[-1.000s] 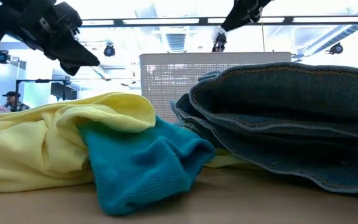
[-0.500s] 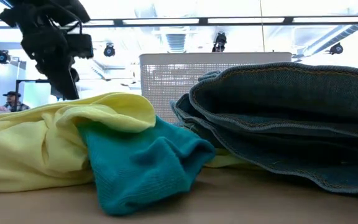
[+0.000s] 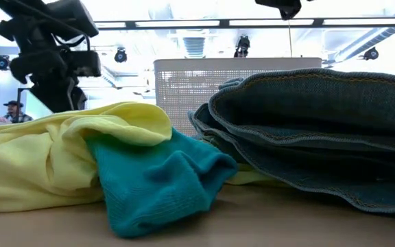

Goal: Sort clothes
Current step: Put the gray shorts into the white bin

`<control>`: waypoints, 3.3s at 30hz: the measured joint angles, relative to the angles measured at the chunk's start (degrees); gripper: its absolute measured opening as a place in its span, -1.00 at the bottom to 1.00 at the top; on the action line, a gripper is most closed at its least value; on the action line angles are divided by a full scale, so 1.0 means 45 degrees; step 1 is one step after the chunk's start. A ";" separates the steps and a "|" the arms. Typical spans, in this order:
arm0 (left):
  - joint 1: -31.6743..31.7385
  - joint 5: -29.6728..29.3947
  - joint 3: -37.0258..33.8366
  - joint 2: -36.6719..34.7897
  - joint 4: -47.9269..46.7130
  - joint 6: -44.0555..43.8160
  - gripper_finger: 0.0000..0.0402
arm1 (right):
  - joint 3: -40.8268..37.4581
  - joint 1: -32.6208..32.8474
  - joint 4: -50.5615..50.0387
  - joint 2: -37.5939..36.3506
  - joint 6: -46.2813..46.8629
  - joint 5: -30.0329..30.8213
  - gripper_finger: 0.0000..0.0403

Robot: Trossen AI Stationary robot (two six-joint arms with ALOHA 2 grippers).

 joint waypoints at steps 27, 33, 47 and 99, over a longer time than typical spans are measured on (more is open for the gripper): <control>0.0002 -0.1575 -0.0095 0.4451 0.0287 -0.0855 0.16 | -0.2738 0.1847 0.5330 0.1755 0.1957 0.0293 -0.14; 0.0004 -0.1704 0.0095 0.4625 0.0268 -0.1026 -0.24 | -0.2738 0.1845 0.5413 0.2025 0.1874 0.0211 -0.25; 0.0005 -0.1733 0.1894 0.3018 -0.2649 -0.1821 -0.98 | -0.2733 0.1845 0.5378 0.1705 0.0995 0.0211 -0.68; 0.4136 0.0604 1.0666 0.5526 0.6117 0.6306 -1.00 | -0.2791 0.1836 0.4700 0.1681 0.0427 0.1591 -1.00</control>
